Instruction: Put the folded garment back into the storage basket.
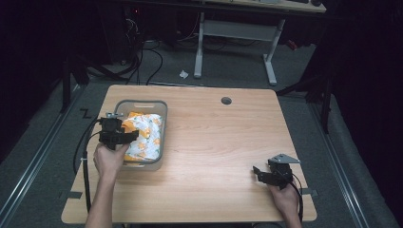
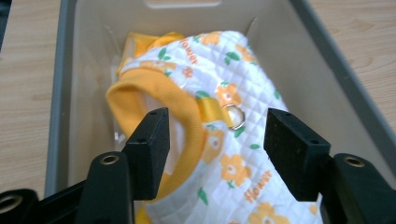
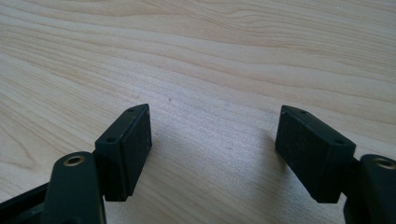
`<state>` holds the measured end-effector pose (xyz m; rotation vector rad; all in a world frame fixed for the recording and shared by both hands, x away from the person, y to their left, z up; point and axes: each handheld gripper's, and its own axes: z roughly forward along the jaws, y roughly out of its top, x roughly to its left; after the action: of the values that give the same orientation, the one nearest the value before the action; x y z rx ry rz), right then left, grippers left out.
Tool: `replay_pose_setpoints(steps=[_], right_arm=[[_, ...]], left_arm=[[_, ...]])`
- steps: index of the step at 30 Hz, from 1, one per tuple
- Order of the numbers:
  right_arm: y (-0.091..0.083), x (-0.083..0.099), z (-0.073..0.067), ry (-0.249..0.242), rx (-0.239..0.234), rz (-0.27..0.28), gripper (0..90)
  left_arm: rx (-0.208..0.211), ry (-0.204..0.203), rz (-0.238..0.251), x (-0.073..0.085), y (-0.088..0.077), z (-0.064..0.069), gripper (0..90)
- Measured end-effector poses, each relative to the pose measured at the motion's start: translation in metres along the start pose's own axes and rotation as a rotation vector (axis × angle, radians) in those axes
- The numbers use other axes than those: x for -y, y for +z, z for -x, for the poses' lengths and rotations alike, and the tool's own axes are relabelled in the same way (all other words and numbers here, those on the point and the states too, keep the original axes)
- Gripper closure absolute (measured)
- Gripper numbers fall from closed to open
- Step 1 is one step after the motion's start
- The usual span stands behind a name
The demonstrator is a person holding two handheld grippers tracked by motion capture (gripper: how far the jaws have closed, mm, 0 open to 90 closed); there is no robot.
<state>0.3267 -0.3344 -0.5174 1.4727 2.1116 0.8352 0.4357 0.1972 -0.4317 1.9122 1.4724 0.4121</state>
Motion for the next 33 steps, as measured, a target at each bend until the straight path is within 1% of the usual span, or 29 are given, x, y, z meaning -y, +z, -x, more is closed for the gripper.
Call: replay_pose_setpoints(steps=[3,9,14,16,18,21,33], right_arm=[[0.000,0.000,0.000,-0.001,0.000,0.000,27.3],[0.000,0.000,0.000,-0.001,0.000,0.000,27.3],[0.000,0.000,0.000,0.001,0.000,-0.001,27.3],[0.000,0.000,0.000,-0.001,0.000,0.000,27.3],[0.000,0.000,0.000,-0.001,0.000,0.000,27.3],[0.000,0.000,0.000,0.001,0.000,-0.001,27.3],[0.000,0.000,0.000,-0.001,0.000,0.000,27.3]], left_arm=[[0.017,0.009,0.030,-0.001,-0.004,0.005,40.5],[0.031,0.017,0.050,-0.001,-0.009,0.013,39.8],[0.047,0.037,0.068,-0.001,-0.013,0.021,39.1],[0.062,0.037,0.080,-0.001,-0.015,0.025,39.0],[0.088,0.041,0.092,-0.002,-0.017,0.028,38.9],[0.107,0.048,0.112,-0.003,-0.021,0.035,38.9],[0.130,0.087,0.132,-0.006,-0.027,0.049,38.2]])
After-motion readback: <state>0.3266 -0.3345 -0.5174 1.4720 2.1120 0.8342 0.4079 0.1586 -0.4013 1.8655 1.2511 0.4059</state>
